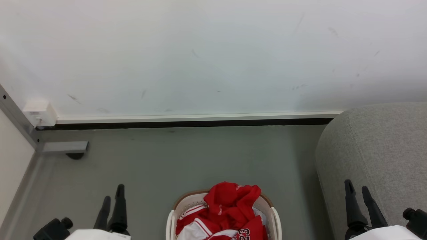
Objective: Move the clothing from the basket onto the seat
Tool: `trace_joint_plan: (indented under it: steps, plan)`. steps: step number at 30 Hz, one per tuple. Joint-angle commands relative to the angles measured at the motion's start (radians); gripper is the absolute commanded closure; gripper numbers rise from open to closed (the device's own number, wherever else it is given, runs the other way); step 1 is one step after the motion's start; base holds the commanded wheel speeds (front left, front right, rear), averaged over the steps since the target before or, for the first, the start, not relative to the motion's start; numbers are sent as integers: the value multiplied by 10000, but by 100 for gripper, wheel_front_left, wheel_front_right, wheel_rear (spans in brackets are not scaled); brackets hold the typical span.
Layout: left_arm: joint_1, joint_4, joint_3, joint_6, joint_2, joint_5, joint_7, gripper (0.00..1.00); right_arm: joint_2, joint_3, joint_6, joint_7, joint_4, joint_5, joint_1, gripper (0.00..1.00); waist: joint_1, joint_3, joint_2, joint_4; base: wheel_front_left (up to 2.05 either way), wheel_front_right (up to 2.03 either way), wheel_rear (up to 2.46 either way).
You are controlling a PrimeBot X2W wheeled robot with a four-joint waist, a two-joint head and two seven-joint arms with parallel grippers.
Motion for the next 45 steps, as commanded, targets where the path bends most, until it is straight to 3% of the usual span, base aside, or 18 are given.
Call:
trace_joint_plan:
  steps: [1, 23, 45]
  plan:
    - [-12, -150, -9, 33, 82, 327, -75, 0, -118, 44, -8, -77, -48, -324, -84, 0, 0, 1, 0, 4, 0, 0, 0]
    - [258, -391, -129, 210, 130, 3416, -718, 0, -143, 470, -12, -718, 308, -2880, -65, 0, 0, -7, 0, 43, 0, 0, 0]
    - [499, -241, -418, 21, 338, 5647, -1242, 0, -161, 293, -15, -1246, 342, -3910, 112, 0, 0, -25, 0, 45, 0, 0, 0]
